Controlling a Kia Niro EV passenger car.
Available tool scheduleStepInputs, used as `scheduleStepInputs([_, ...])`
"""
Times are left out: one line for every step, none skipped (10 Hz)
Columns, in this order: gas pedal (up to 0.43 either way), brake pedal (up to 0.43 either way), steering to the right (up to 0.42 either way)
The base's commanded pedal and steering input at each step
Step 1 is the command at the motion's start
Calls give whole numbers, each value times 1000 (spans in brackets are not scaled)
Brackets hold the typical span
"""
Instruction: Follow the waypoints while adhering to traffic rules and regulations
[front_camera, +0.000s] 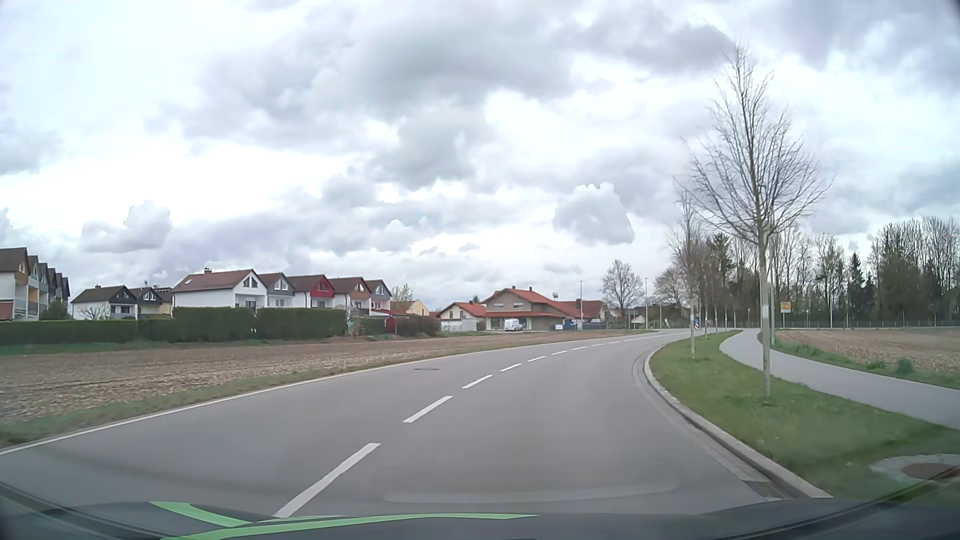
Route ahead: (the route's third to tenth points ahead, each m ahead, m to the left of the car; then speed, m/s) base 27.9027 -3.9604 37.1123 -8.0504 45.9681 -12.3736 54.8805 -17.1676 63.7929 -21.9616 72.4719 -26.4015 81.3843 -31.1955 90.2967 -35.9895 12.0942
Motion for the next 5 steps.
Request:
scheduleStepInputs([87, 0, 55])
scheduleStepInputs([87, 0, 58])
scheduleStepInputs([87, 0, 60])
scheduleStepInputs([87, 0, 60])
scheduleStepInputs([87, 0, 61])
